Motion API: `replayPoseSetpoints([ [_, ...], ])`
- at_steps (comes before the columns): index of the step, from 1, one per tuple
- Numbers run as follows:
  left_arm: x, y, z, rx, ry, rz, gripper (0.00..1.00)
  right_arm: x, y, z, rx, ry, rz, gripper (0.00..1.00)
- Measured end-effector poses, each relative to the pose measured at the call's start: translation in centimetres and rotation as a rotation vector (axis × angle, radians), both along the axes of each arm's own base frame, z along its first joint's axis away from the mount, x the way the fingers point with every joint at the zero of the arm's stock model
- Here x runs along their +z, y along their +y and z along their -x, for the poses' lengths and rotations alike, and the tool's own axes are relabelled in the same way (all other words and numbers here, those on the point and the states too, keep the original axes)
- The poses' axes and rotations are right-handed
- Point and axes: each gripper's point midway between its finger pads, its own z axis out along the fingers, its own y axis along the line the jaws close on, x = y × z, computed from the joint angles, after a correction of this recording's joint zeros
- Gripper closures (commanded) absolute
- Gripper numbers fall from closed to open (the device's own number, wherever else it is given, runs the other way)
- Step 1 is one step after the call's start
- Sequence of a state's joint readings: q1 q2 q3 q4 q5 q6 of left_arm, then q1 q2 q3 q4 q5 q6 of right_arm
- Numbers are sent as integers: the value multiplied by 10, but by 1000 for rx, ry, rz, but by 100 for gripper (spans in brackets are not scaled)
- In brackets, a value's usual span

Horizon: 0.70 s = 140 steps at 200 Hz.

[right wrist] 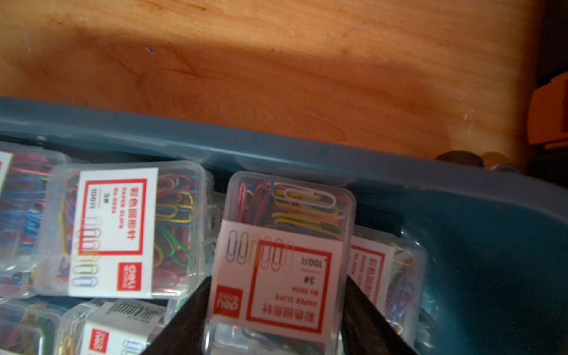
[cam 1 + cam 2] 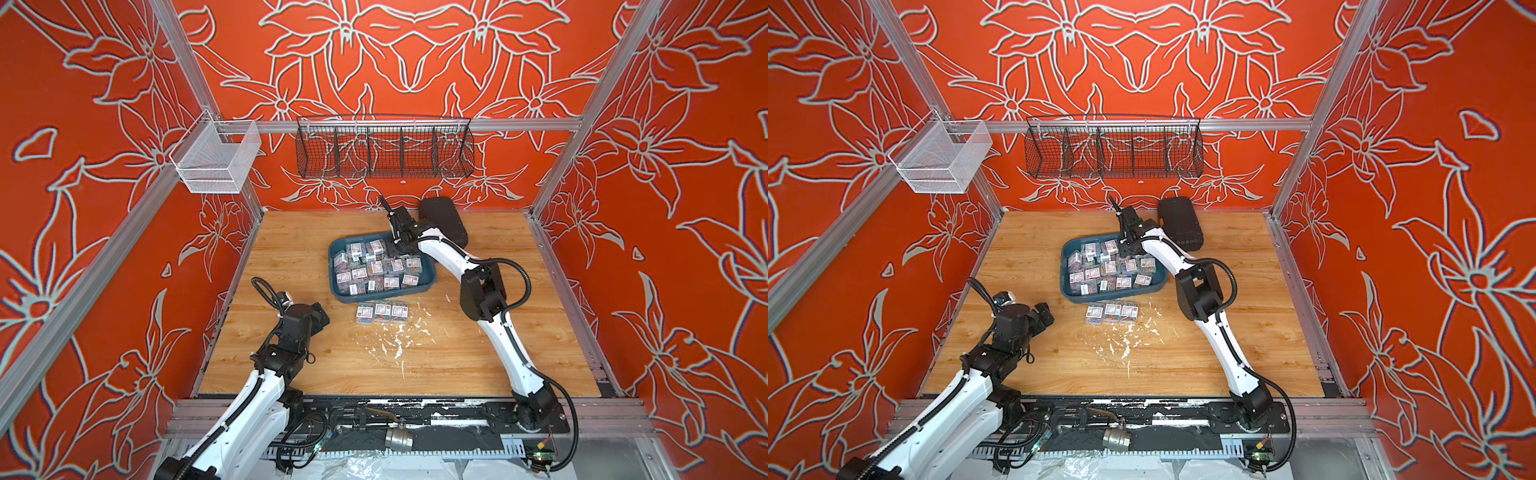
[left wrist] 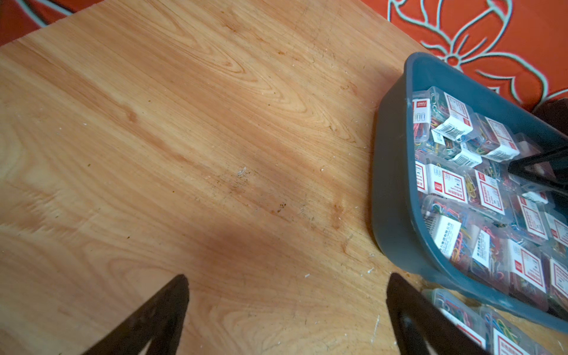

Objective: Take the paper clips out of the storage box
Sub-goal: Pick up the boxed paper clips from the storage box.

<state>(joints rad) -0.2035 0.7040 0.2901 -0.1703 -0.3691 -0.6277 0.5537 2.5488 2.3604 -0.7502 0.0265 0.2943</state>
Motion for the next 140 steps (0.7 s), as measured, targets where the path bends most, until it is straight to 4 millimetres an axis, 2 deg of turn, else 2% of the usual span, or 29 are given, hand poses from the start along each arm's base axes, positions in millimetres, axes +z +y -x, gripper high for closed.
replayPoseSetpoints([
  [39, 0, 0, -1, 0, 3, -1, 3, 0, -2, 3, -4, 3, 1, 47],
  [74, -1, 0, -1, 0, 6, -1, 3, 10, -14, 22, -5, 21, 10, 50],
  [94, -2, 0, -2, 0, 12, -3, 3, 32, -22, 34, -6, -1, -5, 50],
  [140, 4, -1, -7, -2, 1, -2, 3, 108, -39, 64, -12, -129, -98, 52],
])
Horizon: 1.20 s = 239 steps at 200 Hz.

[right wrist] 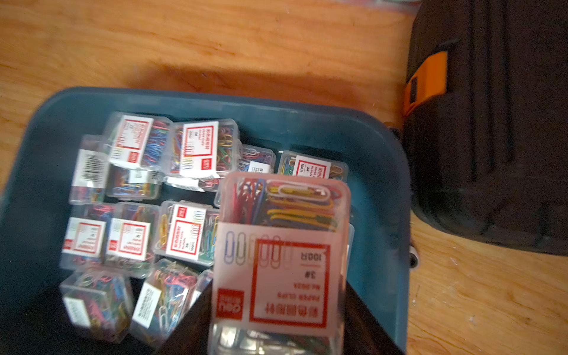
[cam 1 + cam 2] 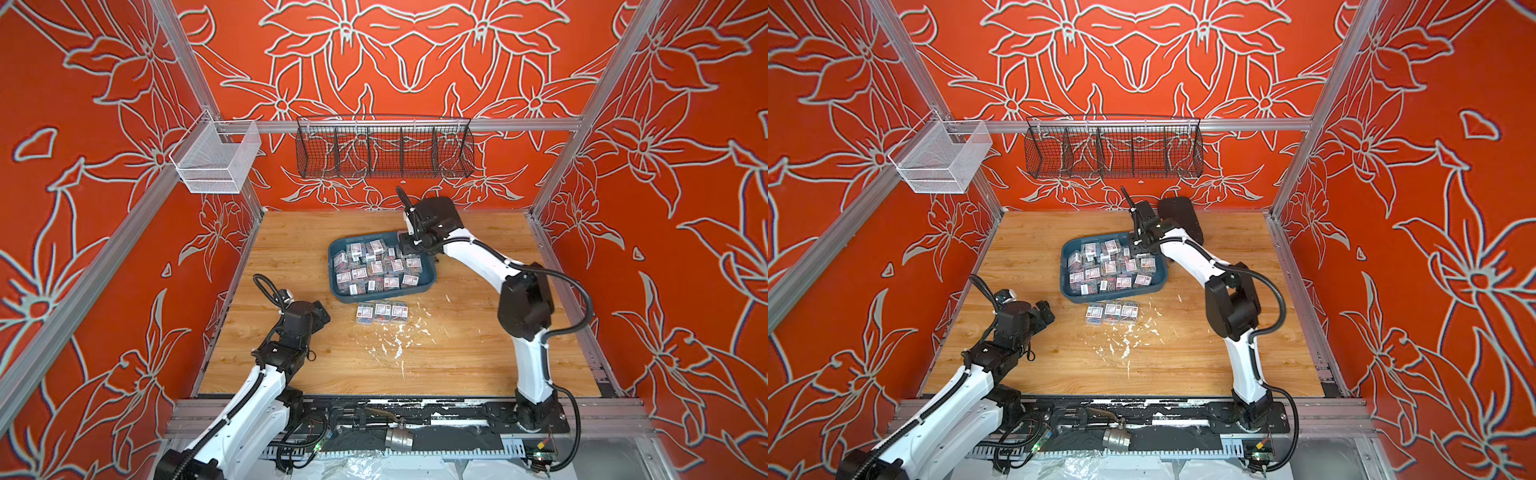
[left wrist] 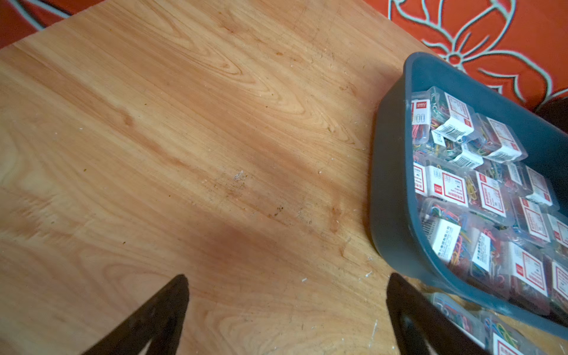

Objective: Take the paper clips out of the storage box
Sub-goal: Pick up the boxed paper clips from the storage box, then place the boxed paper clips at the center of the board.

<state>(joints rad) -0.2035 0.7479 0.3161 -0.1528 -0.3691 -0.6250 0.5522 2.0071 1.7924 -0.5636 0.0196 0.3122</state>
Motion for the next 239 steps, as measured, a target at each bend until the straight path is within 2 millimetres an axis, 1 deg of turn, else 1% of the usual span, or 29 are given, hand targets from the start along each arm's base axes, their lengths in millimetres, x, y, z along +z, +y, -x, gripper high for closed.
replayPoseSetpoints([
  [12, 1, 0, -1, -1, -1, 0, 3, 14, -8, 13, -6, -25, -22, 52],
  [26, 1, -1, -2, -1, 1, 0, 3, 24, -16, 27, -12, -46, -41, 52],
  [39, 1, -1, -3, -3, 6, -3, 3, 27, -24, 44, -15, -52, -53, 52],
  [57, 0, -1, -3, -3, 11, -4, 2, 24, -33, 66, -20, -47, -57, 52],
  [91, 1, -1, -3, -4, 6, -2, 3, 8, -49, 107, -29, -24, -52, 53],
  [115, 6, -1, -3, -3, -14, 2, 3, -4, -60, 134, -37, -15, -42, 53],
  [131, 9, -1, -3, 0, -25, 6, 3, -14, -64, 150, -37, -5, -35, 53],
  [153, 10, -1, -3, 2, -28, 8, 3, -28, -63, 171, -22, 8, -19, 55],
  [188, 7, 0, -2, 2, -16, 6, 3, -52, -58, 196, -2, 36, 2, 55],
  [207, 5, 0, -2, 2, -8, 4, 3, -66, -60, 208, -2, 59, 8, 55],
  [226, 5, 0, -1, 2, -6, 4, 3, -78, -61, 216, -1, 80, 14, 55],
  [239, 5, 0, -1, 2, -6, 4, 3, -84, -59, 218, -3, 89, 14, 57],
])
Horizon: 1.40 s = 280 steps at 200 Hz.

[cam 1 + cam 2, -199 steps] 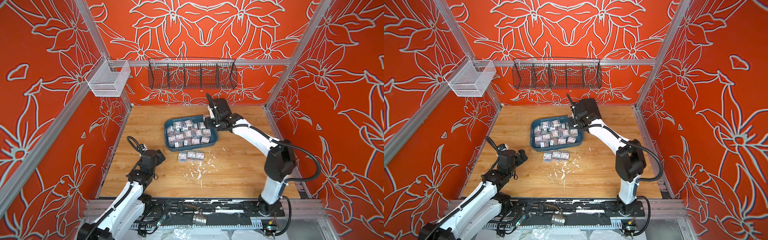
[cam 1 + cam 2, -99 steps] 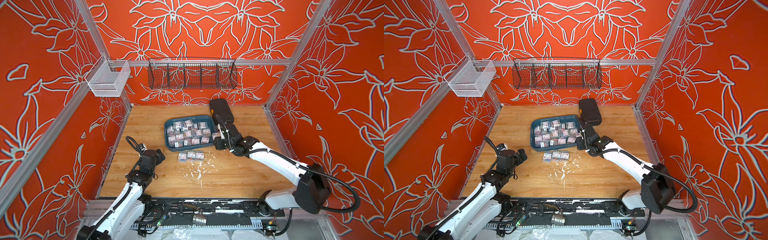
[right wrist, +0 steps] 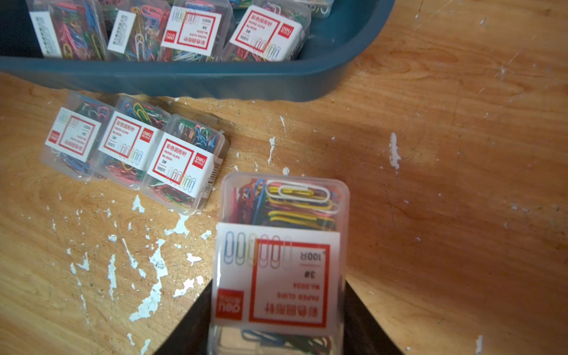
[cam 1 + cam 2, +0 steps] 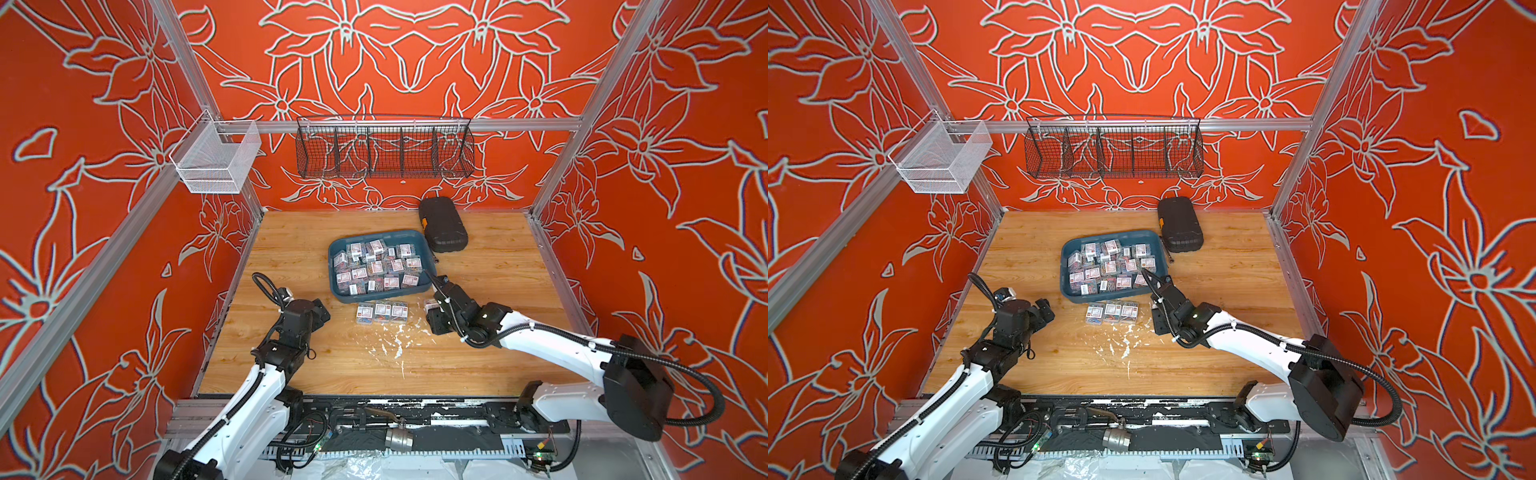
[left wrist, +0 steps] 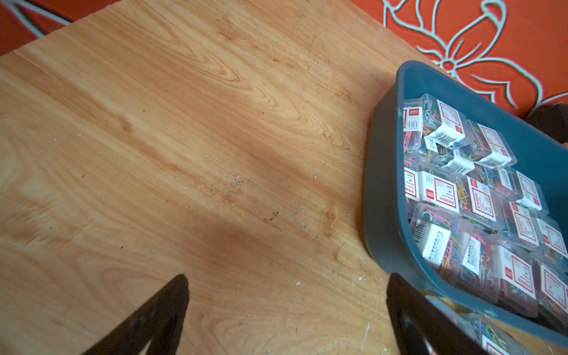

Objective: Take the paper clips out of the storage box
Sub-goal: Place the boxed paper clips at the center of the board.

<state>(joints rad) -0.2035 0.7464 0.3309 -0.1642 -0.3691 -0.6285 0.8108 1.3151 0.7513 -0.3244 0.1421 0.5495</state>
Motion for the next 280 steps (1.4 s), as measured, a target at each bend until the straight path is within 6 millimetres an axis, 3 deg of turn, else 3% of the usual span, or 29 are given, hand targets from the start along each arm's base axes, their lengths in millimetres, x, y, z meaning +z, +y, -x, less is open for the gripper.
replayPoseSetpoints([
  [76, -5, 0, 0, -1, 22, -5, 3, -59, 13, 1, -4, 105, 74, 61],
  [180, -9, 0, 0, -1, 39, -8, 2, -59, 31, -11, -2, 81, 26, 58],
  [212, -8, 0, -2, -1, 42, -8, 3, -58, 34, -13, -3, 82, 11, 45],
  [280, -10, -1, -2, -2, 52, -10, 3, -54, 35, -11, -9, 85, -7, 30],
])
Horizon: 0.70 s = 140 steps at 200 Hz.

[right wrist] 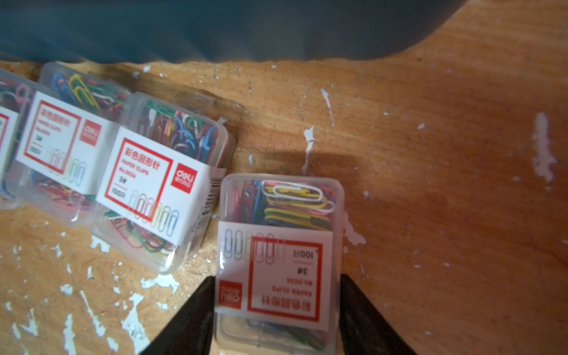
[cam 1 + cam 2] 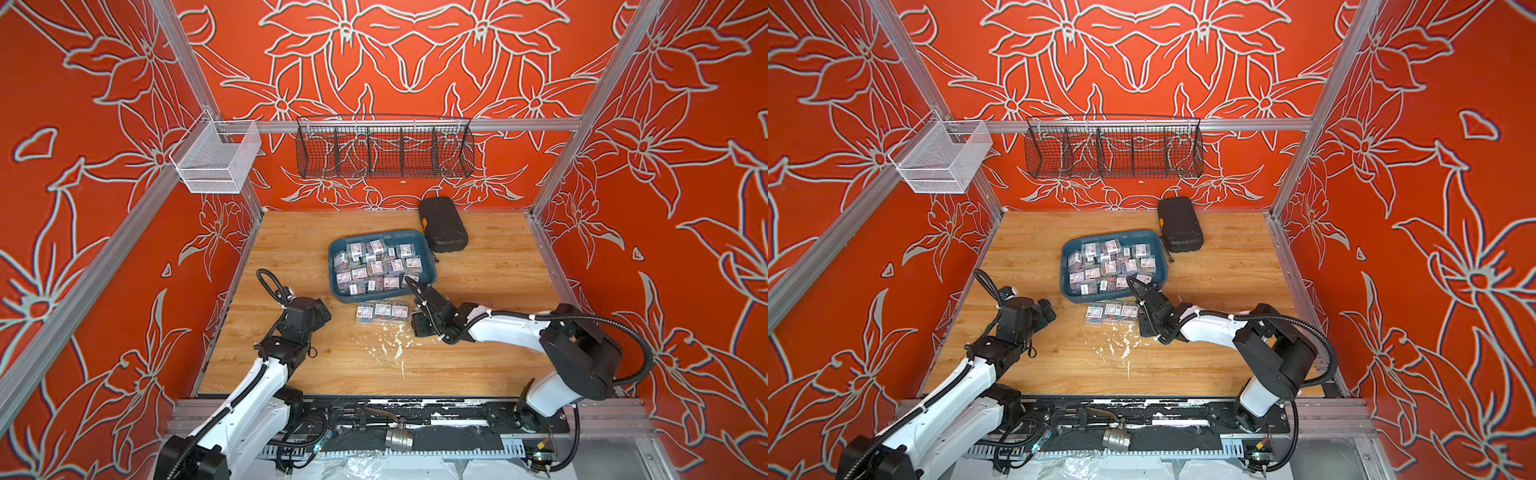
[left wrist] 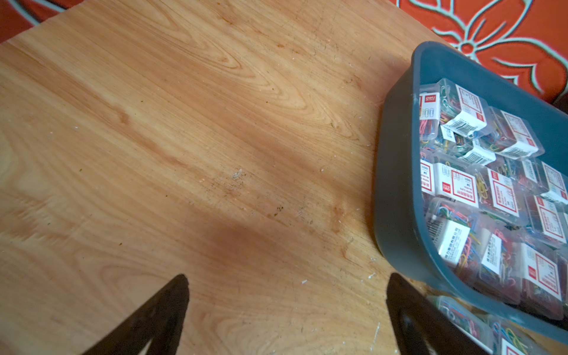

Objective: Take the paper clips out of the storage box
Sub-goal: Place the boxed paper clips at the center of the board.

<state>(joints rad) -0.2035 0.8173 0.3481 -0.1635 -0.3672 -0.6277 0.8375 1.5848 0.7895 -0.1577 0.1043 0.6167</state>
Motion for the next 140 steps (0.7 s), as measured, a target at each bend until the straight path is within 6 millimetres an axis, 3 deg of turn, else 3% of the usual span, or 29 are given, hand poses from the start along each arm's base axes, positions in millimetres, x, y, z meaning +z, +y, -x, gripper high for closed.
replayPoseSetpoints([
  [27, 0, 0, 0, -1, 0, 1, 3, 14, 0, 0, -5, -18, -24, 30],
  [73, 0, 0, 0, -2, 0, 1, 3, 39, -5, -2, -31, -67, -54, 48],
  [108, 0, 0, 0, -2, 0, 1, 3, 58, -12, -11, -57, -102, -106, 51],
  [140, 0, 0, 0, -2, 0, 1, 3, 54, -22, -22, -93, -81, -171, 52],
])
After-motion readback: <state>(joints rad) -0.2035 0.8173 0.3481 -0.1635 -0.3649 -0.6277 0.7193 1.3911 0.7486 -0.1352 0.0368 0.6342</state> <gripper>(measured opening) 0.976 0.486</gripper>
